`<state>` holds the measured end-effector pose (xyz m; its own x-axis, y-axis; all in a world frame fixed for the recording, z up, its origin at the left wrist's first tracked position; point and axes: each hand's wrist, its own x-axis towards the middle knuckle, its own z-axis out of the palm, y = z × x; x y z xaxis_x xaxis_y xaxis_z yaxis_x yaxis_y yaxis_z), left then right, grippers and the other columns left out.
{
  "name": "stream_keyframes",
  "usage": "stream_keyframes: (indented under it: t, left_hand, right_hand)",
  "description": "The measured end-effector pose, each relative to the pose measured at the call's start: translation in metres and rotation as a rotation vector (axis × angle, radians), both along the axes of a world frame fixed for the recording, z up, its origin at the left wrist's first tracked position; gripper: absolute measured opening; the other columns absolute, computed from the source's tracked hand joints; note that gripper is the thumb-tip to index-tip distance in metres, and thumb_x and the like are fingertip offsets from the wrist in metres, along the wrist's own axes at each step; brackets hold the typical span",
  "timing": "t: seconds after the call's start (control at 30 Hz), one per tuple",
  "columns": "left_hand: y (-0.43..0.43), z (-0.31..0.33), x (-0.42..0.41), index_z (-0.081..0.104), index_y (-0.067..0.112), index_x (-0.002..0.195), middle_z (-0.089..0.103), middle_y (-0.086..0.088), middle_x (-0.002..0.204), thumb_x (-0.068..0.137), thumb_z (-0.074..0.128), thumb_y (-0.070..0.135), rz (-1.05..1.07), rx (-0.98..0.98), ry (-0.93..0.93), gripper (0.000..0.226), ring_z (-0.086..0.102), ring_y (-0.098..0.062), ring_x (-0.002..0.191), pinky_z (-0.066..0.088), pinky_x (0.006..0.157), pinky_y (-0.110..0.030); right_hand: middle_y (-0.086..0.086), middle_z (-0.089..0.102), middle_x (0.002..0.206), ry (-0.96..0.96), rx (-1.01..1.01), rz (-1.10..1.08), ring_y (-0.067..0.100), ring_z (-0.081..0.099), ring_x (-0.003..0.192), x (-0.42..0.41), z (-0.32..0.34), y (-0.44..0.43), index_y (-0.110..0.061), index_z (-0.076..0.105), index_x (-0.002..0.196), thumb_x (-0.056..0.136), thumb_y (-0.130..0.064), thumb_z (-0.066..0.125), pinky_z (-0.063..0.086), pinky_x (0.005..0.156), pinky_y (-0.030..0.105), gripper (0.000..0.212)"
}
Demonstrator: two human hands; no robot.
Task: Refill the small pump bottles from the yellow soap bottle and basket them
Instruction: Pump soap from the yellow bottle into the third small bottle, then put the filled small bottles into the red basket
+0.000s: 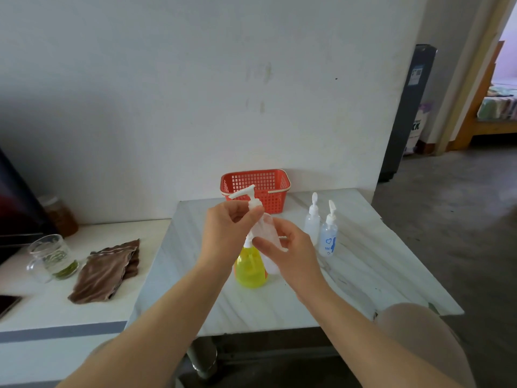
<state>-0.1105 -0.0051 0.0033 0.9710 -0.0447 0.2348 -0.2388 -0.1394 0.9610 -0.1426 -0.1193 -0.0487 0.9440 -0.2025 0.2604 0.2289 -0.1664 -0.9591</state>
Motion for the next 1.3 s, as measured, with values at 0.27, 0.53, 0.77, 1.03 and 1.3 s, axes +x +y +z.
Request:
stream_keyframes:
  t: [0.27, 0.53, 0.77, 1.03, 1.3]
  left_hand:
    - [0.0, 0.003, 0.007, 0.068, 0.009, 0.072, 0.067, -0.018, 0.071, 0.088, 0.063, 0.021, 0.039, 0.139, -0.142, 0.021, 0.054, -0.022, 0.062, 0.048, 0.066, -0.042]
    - [-0.006, 0.0, 0.008, 0.07, 0.002, 0.085, 0.071, -0.014, 0.079, 0.087, 0.065, 0.02, -0.028, 0.097, -0.094, 0.019, 0.062, -0.015, 0.068, 0.052, 0.069, -0.035]
    - [-0.013, 0.007, 0.022, 0.072, 0.007, 0.082, 0.072, -0.006, 0.076, 0.081, 0.072, 0.021, -0.076, 0.071, -0.054, 0.014, 0.065, -0.008, 0.068, 0.051, 0.066, -0.018]
    - [-0.025, 0.021, 0.062, 0.069, 0.0, 0.086, 0.07, -0.02, 0.084, 0.085, 0.067, 0.019, -0.057, 0.042, -0.077, 0.019, 0.061, -0.018, 0.071, 0.055, 0.074, -0.039]
    - [-0.043, 0.023, 0.1, 0.064, 0.018, 0.068, 0.069, -0.004, 0.072, 0.079, 0.074, 0.017, 0.005, 0.04, -0.045, 0.014, 0.064, -0.019, 0.071, 0.053, 0.069, -0.032]
  right_hand:
    - [-0.008, 0.072, 0.104, -0.027, -0.01, 0.101, 0.007, 0.067, 0.09, 0.007, 0.001, -0.004, -0.038, 0.063, 0.114, 0.081, -0.037, 0.071, 0.053, 0.079, 0.019, 0.033]
    - [0.004, 0.072, 0.109, 0.125, 0.201, 0.356, 0.025, 0.067, 0.105, 0.012, -0.004, -0.02, -0.023, 0.067, 0.116, 0.083, -0.031, 0.07, 0.053, 0.093, 0.047, 0.034]
    - [0.013, 0.07, 0.113, 0.09, 0.238, 0.376, 0.027, 0.065, 0.108, 0.024, -0.004, -0.026, -0.013, 0.065, 0.118, 0.083, -0.026, 0.069, 0.05, 0.098, 0.045, 0.037]
    - [-0.013, 0.062, 0.117, 0.118, -0.172, 0.133, 0.009, 0.061, 0.109, 0.058, 0.025, -0.071, -0.024, 0.057, 0.13, 0.08, -0.025, 0.076, 0.047, 0.092, 0.021, 0.054]
    - [-0.001, 0.049, 0.12, 0.286, -0.855, -0.206, 0.02, 0.055, 0.107, 0.112, 0.02, -0.137, -0.035, 0.059, 0.12, 0.078, -0.025, 0.074, 0.046, 0.094, 0.039, 0.046]
